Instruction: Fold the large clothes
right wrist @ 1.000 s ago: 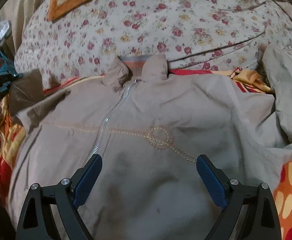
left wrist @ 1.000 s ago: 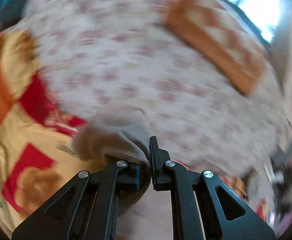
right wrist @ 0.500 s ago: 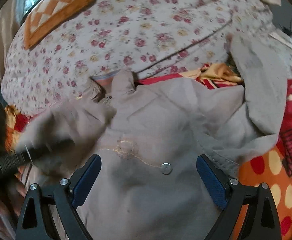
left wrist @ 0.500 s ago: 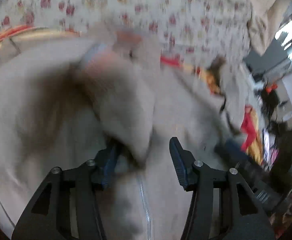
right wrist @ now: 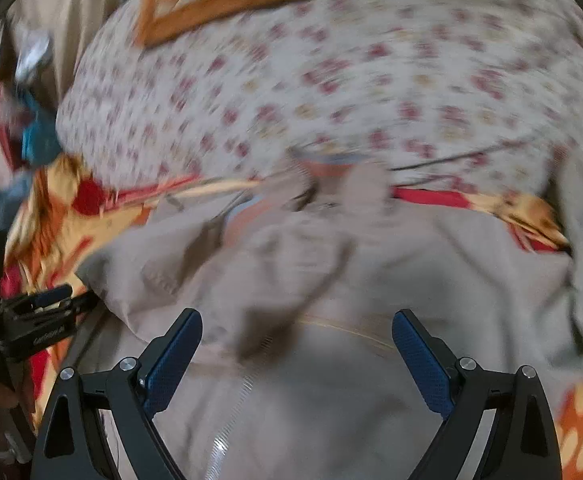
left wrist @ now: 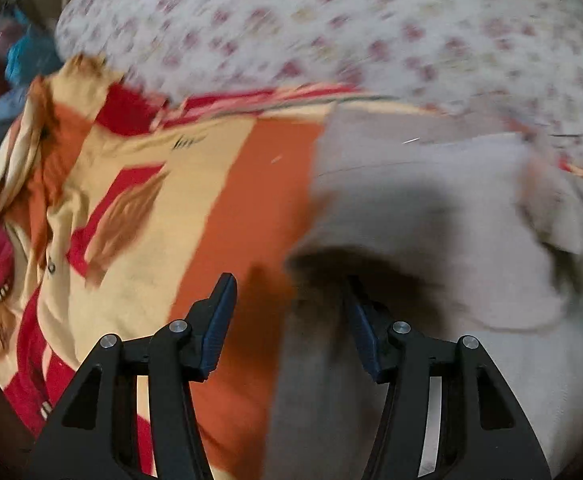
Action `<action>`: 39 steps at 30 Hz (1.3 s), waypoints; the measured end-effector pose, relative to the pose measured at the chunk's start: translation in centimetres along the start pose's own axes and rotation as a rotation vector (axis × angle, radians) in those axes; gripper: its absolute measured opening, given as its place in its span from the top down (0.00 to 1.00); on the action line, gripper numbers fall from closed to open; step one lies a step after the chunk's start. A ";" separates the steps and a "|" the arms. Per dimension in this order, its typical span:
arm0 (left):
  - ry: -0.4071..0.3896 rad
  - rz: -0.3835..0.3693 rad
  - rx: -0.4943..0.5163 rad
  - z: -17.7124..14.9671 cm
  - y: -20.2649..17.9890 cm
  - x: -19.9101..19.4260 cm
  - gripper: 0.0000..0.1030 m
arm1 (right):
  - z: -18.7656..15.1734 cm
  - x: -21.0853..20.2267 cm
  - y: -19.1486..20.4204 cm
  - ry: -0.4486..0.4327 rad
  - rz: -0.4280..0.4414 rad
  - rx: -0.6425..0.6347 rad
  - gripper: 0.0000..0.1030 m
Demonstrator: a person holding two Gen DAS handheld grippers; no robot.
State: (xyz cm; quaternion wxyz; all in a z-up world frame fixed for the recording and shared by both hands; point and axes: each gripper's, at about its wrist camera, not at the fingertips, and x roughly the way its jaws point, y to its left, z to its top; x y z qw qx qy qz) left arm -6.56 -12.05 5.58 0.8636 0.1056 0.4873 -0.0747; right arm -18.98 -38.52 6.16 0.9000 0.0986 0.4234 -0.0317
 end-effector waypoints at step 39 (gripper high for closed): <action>0.012 -0.079 -0.116 0.5 -1.6 1.2 0.47 | -2.1 -2.7 -11.5 0.016 -0.148 0.236 0.81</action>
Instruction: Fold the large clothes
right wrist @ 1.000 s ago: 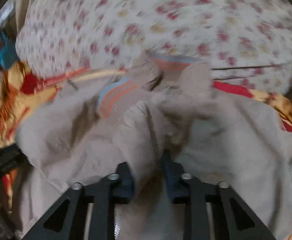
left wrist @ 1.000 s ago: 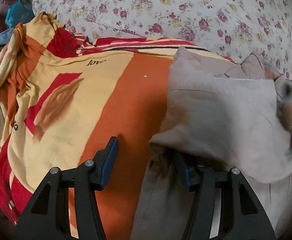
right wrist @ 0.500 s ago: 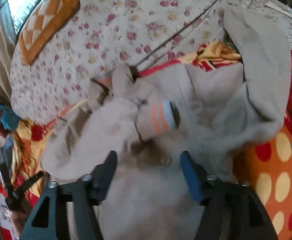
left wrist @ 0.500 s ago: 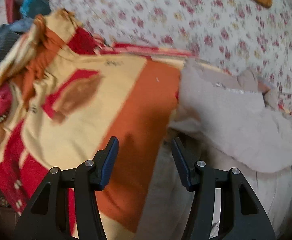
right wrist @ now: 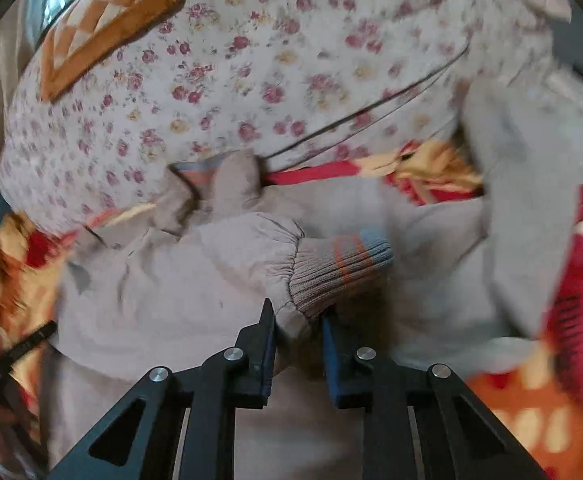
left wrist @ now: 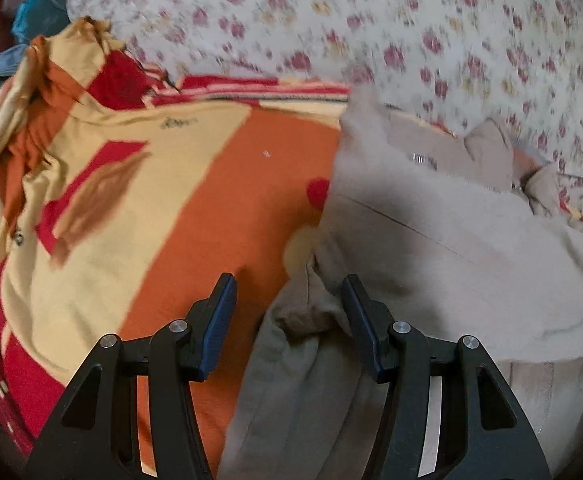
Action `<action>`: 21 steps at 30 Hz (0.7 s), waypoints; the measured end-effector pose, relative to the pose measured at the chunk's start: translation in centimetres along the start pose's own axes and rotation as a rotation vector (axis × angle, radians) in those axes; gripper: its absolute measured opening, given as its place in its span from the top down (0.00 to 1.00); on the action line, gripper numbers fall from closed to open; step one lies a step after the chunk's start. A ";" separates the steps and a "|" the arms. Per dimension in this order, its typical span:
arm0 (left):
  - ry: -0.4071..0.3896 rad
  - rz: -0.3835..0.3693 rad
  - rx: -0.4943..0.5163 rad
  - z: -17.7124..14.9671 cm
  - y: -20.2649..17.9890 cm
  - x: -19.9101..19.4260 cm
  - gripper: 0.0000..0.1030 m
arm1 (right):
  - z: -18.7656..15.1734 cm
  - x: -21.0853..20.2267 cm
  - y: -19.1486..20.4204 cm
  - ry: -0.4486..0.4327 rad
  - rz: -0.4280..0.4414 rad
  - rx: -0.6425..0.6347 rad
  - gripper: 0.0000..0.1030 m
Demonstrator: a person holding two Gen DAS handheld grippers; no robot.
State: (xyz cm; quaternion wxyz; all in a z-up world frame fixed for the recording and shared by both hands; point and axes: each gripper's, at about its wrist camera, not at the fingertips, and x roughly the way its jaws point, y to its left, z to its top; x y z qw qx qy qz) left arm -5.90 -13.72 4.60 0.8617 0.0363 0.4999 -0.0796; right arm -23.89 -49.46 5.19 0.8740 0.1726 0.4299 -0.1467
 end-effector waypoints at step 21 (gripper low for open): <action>-0.020 0.014 0.062 -0.3 -3.0 0.2 0.40 | 0.5 4.2 0.1 0.080 -0.044 -0.145 0.63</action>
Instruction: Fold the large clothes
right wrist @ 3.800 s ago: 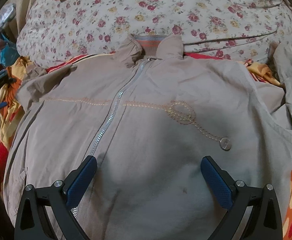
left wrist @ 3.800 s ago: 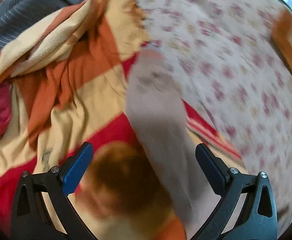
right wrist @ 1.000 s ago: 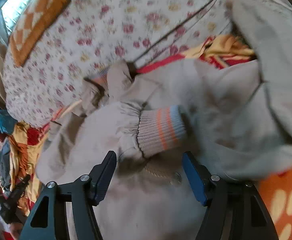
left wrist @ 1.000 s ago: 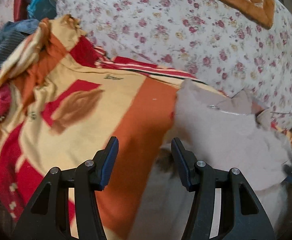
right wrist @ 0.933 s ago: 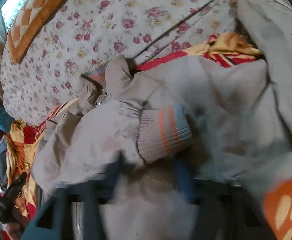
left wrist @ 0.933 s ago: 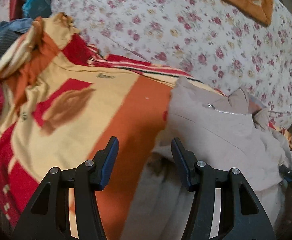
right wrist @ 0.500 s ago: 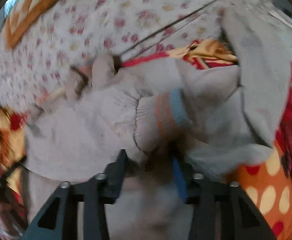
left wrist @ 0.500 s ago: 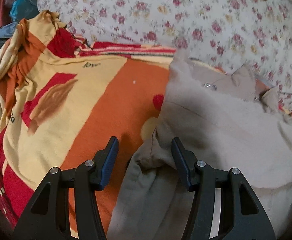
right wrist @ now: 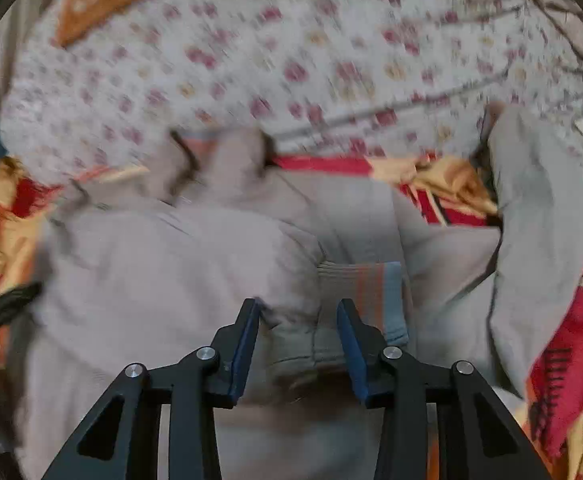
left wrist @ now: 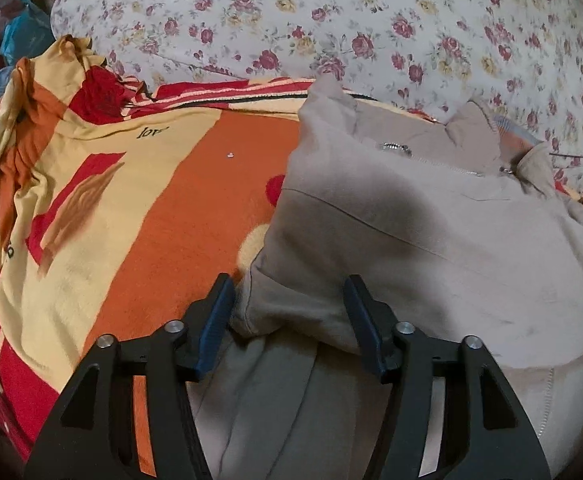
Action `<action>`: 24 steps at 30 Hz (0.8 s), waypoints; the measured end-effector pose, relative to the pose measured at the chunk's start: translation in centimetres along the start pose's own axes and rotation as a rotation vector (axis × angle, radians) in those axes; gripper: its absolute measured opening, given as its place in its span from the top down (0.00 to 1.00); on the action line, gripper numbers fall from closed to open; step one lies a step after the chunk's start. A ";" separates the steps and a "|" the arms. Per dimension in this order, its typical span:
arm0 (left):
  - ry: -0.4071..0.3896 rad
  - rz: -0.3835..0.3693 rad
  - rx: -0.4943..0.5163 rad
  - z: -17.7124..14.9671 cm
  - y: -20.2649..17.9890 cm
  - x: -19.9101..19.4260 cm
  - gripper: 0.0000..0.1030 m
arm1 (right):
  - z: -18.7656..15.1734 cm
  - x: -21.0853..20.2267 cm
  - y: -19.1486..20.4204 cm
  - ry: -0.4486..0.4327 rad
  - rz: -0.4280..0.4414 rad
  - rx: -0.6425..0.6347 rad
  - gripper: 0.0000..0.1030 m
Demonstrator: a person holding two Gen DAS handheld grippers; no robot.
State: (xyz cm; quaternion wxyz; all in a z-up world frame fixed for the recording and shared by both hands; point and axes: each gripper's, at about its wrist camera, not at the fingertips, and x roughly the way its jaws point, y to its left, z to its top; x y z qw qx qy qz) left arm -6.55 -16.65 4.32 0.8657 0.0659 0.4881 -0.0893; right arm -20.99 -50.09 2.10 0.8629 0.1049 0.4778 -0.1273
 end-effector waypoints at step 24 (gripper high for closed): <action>-0.038 -0.006 0.025 -0.1 -1.1 -0.9 0.38 | -0.4 -2.0 -0.3 0.003 0.163 0.101 0.53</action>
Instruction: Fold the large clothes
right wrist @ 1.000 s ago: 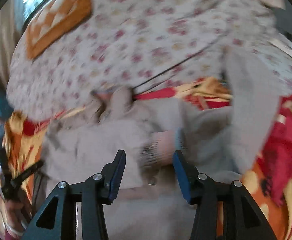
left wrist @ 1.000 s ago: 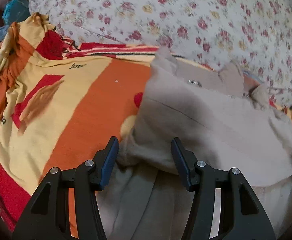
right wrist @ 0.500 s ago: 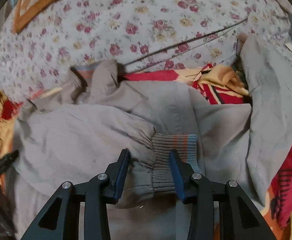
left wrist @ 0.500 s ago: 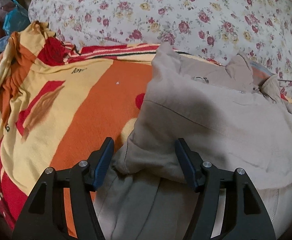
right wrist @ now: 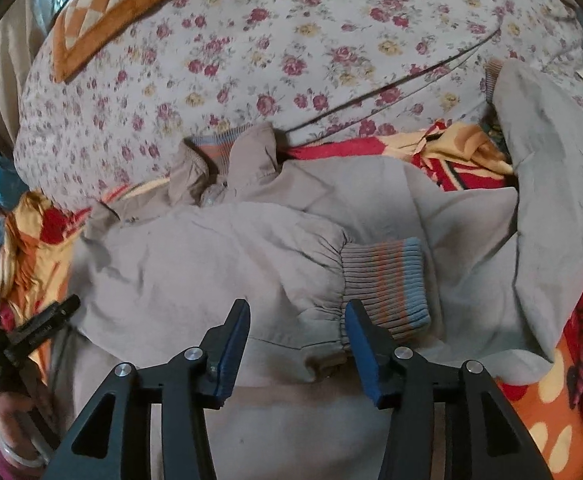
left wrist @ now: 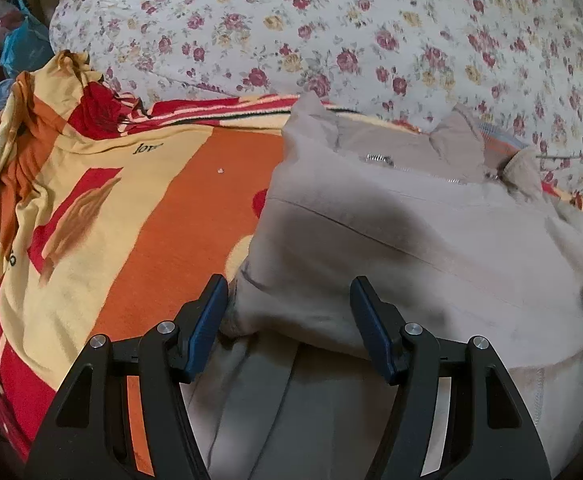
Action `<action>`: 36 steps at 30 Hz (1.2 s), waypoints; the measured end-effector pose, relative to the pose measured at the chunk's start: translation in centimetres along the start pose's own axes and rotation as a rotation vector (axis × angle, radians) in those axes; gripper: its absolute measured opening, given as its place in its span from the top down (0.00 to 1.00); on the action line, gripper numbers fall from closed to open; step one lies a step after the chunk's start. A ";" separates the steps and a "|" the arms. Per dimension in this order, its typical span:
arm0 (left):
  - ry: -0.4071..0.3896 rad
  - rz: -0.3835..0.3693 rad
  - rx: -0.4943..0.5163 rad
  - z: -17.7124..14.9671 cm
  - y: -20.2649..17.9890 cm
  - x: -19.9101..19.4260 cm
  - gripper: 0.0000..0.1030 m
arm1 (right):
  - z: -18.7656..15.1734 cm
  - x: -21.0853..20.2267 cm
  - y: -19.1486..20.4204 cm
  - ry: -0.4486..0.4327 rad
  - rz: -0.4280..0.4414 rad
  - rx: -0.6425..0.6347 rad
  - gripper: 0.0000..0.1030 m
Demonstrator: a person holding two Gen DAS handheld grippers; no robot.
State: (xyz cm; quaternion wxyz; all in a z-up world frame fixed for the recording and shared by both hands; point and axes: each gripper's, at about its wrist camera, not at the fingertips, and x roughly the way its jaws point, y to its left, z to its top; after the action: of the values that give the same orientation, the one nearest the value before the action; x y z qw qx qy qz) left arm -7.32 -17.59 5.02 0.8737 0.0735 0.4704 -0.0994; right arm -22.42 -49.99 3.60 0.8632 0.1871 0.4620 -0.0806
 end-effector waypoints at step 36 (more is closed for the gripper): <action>0.014 -0.088 -0.070 0.9 -0.1 -0.2 0.37 | 9.8 2.5 -18.4 -0.026 -0.574 0.187 0.90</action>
State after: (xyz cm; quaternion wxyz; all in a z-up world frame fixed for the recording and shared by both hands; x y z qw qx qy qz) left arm -6.71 -17.86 5.71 0.8674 0.0230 0.4823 -0.1207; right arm -19.27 -70.63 1.88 0.7900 0.1266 0.4755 -0.3657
